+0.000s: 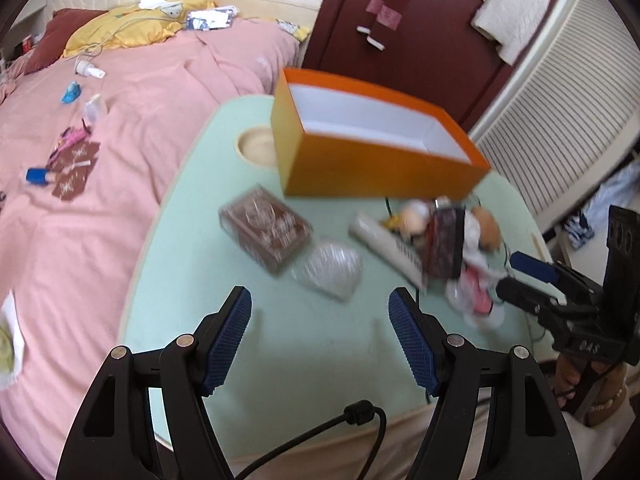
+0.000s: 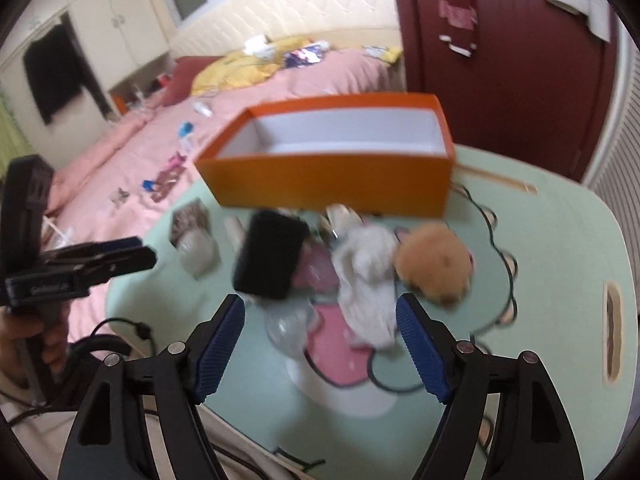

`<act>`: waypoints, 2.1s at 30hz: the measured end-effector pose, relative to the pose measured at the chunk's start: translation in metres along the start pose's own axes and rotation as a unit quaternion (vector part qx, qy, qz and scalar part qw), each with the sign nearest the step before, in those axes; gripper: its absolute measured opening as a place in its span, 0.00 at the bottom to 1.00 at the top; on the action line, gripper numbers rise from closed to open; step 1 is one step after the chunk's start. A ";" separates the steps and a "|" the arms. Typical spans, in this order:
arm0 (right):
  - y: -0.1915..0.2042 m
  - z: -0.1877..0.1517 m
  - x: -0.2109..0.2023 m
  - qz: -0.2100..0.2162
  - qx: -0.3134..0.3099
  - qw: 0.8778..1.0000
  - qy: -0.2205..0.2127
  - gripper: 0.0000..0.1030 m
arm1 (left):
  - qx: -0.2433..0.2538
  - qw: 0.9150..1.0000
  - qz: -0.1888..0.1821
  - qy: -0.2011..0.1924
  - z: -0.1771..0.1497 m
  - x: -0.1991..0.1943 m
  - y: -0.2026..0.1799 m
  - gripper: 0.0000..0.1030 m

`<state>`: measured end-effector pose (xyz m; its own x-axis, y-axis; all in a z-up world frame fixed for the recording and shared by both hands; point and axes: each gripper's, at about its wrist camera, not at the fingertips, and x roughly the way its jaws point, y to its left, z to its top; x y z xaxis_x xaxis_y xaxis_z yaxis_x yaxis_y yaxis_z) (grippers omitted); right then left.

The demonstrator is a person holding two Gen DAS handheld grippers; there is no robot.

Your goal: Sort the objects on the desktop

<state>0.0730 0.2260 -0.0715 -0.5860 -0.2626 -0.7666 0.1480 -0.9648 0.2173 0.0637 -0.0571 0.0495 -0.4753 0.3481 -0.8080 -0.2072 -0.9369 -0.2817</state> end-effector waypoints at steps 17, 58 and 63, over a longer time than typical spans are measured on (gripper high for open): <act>-0.021 -0.026 0.021 -0.138 0.017 0.990 0.027 1.00 | 0.081 0.991 0.106 -0.008 -0.029 0.039 -0.053 1.00; -0.009 -0.029 0.024 -0.137 0.011 0.990 0.024 1.00 | 0.093 0.991 0.095 -0.015 -0.032 0.036 -0.052 1.00; -0.010 -0.029 0.024 -0.135 0.009 0.991 0.021 1.00 | 0.081 0.993 0.089 -0.011 -0.030 0.030 -0.045 1.00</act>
<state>0.0803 0.2293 -0.1094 -0.5682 0.0036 -0.8229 -0.0228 -0.9997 0.0114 0.0845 -0.0053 0.0220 -0.5357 0.1792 -0.8252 -0.2513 -0.9668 -0.0468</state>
